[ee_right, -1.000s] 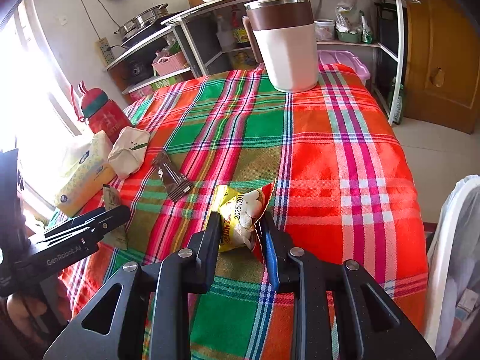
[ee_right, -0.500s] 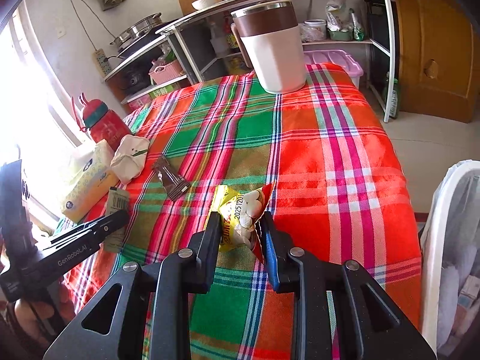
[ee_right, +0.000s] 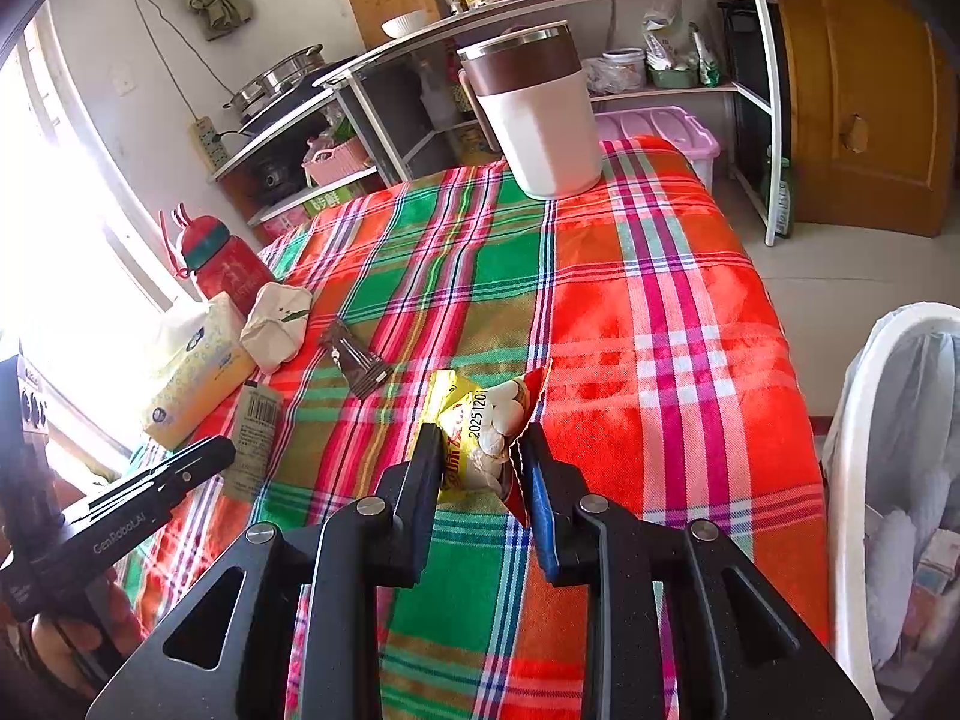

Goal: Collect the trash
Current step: 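Grasp the beige-green wrapper with the left gripper while the right holds the yellow packet, then carry the beige wrapper in the left gripper over the bin while the right carries the yellow packet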

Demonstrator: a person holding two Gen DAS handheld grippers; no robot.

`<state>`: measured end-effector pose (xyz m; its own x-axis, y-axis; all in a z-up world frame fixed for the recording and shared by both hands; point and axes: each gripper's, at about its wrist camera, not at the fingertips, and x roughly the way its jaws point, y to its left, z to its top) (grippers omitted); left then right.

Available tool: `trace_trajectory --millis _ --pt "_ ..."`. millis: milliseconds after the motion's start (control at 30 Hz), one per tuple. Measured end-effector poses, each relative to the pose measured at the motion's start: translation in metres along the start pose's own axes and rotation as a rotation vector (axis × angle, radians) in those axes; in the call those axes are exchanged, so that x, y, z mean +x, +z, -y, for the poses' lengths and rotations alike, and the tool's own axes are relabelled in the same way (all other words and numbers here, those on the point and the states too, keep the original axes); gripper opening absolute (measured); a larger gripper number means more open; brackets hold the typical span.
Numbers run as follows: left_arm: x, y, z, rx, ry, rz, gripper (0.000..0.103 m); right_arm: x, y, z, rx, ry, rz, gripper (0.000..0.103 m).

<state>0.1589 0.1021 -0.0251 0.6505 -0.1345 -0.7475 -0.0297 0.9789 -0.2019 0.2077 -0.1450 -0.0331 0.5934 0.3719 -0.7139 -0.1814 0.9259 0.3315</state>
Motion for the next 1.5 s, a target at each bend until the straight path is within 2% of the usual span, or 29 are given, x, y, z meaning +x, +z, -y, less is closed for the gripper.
trace_trajectory --millis 167,333,400,533,600,633,700,733,767,833,967,1200,1500 --pt "0.015 0.003 -0.005 -0.054 -0.019 -0.032 0.018 -0.003 -0.001 -0.002 -0.006 -0.001 0.004 0.028" --pt "0.026 0.003 0.000 -0.056 0.020 -0.037 0.034 -0.005 -0.001 -0.001 -0.007 0.006 0.005 0.028" --pt "0.031 0.005 0.002 -0.054 0.050 -0.036 0.045 -0.005 -0.001 -0.001 -0.006 0.005 0.005 0.028" --pt "0.041 0.010 0.013 0.010 0.129 -0.052 0.046 -0.003 -0.001 0.000 -0.002 0.005 -0.003 0.028" --pt "0.042 0.008 0.019 0.039 0.132 -0.052 0.046 -0.004 -0.001 0.000 0.000 0.008 -0.001 0.028" --pt "0.041 0.007 0.020 0.048 0.141 -0.050 0.044 -0.004 -0.001 0.000 0.001 0.008 0.001 0.028" --pt "0.039 0.006 0.022 0.064 0.163 -0.048 0.032 -0.005 -0.001 0.001 0.002 0.009 0.004 0.028" --pt "0.039 0.007 0.021 0.061 0.161 -0.047 0.030 -0.005 -0.001 0.001 0.004 0.010 0.004 0.028" --pt "0.037 0.007 0.019 0.053 0.152 -0.046 0.022 -0.005 -0.001 0.001 0.005 0.011 0.004 0.028" --pt "0.034 0.008 0.017 0.046 0.134 -0.043 0.015 -0.005 -0.002 0.001 0.008 0.012 0.007 0.028" --pt "0.027 0.008 0.022 0.058 0.126 -0.013 0.013 -0.012 -0.003 0.003 0.016 0.013 0.022 0.028" --pt "0.005 0.005 0.042 0.076 0.060 0.019 0.013 -0.031 -0.006 0.013 0.034 0.009 0.054 0.028" --pt "-0.028 -0.003 0.090 0.159 -0.034 0.067 0.013 -0.068 -0.013 0.036 0.070 -0.011 0.114 0.028"
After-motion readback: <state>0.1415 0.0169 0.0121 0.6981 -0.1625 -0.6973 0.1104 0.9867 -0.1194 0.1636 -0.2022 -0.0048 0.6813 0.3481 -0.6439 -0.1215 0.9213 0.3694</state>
